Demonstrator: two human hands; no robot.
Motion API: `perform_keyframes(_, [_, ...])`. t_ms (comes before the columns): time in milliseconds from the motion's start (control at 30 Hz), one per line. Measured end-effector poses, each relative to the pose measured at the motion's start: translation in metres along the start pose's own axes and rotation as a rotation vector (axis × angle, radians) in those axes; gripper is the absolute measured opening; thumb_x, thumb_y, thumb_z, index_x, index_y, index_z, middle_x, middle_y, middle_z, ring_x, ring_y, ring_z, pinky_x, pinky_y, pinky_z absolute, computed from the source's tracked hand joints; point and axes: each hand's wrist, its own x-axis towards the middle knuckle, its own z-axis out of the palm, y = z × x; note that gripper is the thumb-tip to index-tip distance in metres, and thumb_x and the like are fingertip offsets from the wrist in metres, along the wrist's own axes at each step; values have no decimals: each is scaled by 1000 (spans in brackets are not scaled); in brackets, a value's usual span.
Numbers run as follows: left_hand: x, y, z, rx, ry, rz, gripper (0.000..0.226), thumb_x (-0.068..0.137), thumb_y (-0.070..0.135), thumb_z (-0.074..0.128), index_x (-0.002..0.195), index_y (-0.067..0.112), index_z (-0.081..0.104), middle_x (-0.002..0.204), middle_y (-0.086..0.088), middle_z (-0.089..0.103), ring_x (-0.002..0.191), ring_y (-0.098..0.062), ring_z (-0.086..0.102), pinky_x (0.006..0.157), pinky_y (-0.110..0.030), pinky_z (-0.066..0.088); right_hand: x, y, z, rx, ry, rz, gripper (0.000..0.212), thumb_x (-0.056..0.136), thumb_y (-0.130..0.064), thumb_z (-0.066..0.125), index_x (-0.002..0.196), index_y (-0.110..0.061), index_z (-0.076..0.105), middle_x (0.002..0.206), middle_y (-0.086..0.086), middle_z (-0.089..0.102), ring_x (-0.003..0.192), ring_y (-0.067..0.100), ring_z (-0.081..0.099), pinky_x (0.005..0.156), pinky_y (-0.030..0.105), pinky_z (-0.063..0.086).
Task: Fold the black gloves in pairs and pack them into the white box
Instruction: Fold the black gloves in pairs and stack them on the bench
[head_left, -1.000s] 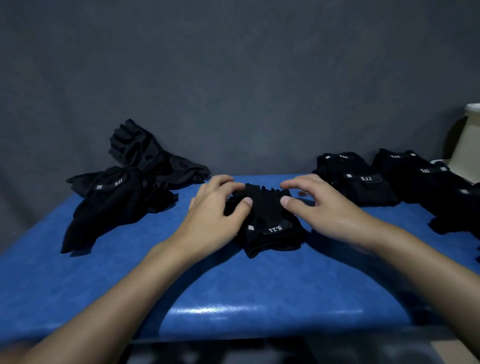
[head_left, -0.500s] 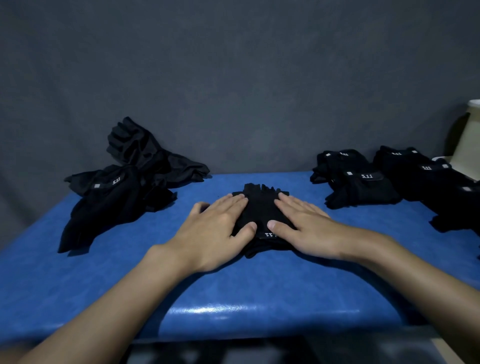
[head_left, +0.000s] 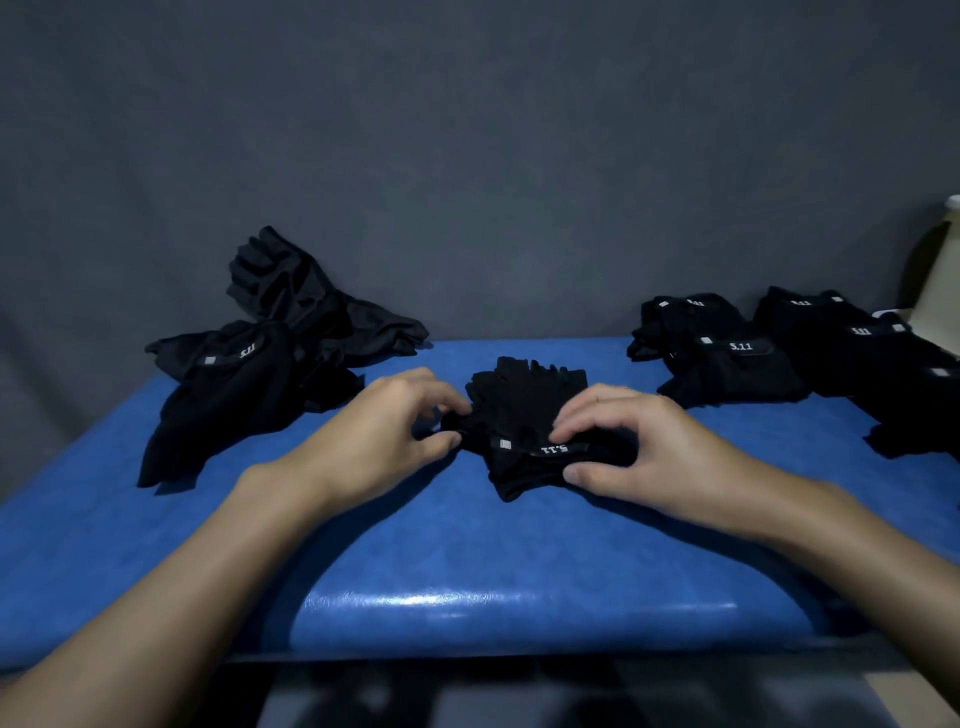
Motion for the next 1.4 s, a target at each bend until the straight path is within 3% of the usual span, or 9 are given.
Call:
perform_keyframes(167, [3, -4, 1, -7, 71, 46, 19, 88, 16, 73, 85, 34, 69, 91, 13, 60, 84, -7, 61, 73, -22, 46, -1, -3, -2, 74, 93, 1, 14, 85, -12, 73, 94, -23, 75, 98, -11, 67, 96, 8, 64, 90, 31, 49])
perform_keyframes(300, [3, -2, 4, -18, 46, 85, 26, 86, 15, 75, 108, 28, 69, 104, 16, 57, 95, -7, 58, 79, -16, 43, -1, -9, 1, 135, 155, -11, 20, 87, -11, 70, 92, -29, 75, 97, -10, 69, 95, 5, 65, 88, 24, 49])
perform_keyframes(500, [3, 1, 6, 79, 125, 221, 12, 88, 10, 73, 96, 19, 73, 101, 10, 61, 95, -13, 58, 83, -35, 51, 0, 0, 5, 83, 68, 9, 17, 84, -15, 72, 94, -28, 74, 101, -14, 68, 100, 7, 64, 94, 33, 49])
perform_keyframes(633, [4, 1, 3, 147, 173, 306, 11, 87, 10, 69, 94, 19, 67, 101, 10, 60, 96, -18, 55, 84, -40, 50, -1, 0, 5, 92, 51, 3, 15, 80, -26, 70, 94, -22, 74, 102, -12, 67, 102, 8, 64, 94, 28, 48])
perform_keyframes(767, [2, 6, 7, 40, 85, 143, 26, 85, 41, 46, 103, 28, 59, 109, 15, 56, 108, -12, 52, 95, -44, 44, 2, 0, 6, 121, 119, 34, 10, 91, -25, 63, 97, -27, 72, 108, -12, 62, 107, 1, 58, 92, 15, 40])
perform_keyframes(933, [6, 11, 19, -10, -19, -63, 62, 84, 72, 29, 131, 37, 49, 130, 18, 48, 125, -8, 46, 109, -40, 37, 9, 10, 7, -14, 193, 246, 27, 88, -48, 53, 110, -35, 63, 112, -8, 59, 112, 8, 56, 103, 37, 43])
perform_keyframes(1033, [5, 12, 24, 58, -81, -81, 73, 80, 75, 23, 138, 37, 47, 139, 15, 43, 130, -11, 43, 112, -41, 35, 9, 10, 9, -119, 129, 311, 44, 79, -59, 48, 112, -36, 64, 113, -10, 63, 114, 12, 55, 104, 43, 40])
perform_keyframes(1200, [2, 18, 24, 160, -89, -79, 85, 76, 74, 19, 146, 31, 41, 158, 11, 24, 145, -10, 22, 118, -37, 23, 9, 8, 11, -145, 129, 284, 38, 88, -50, 53, 115, -27, 66, 115, -15, 59, 115, 12, 54, 105, 46, 38])
perform_keyframes(1400, [2, 16, 26, 261, -126, -27, 77, 86, 65, 17, 154, 29, 27, 164, 16, 15, 151, 0, 0, 123, -34, 6, 10, 9, 10, -294, 32, 293, 40, 98, -38, 47, 135, -24, 53, 145, -13, 38, 136, 11, 31, 114, 37, 20])
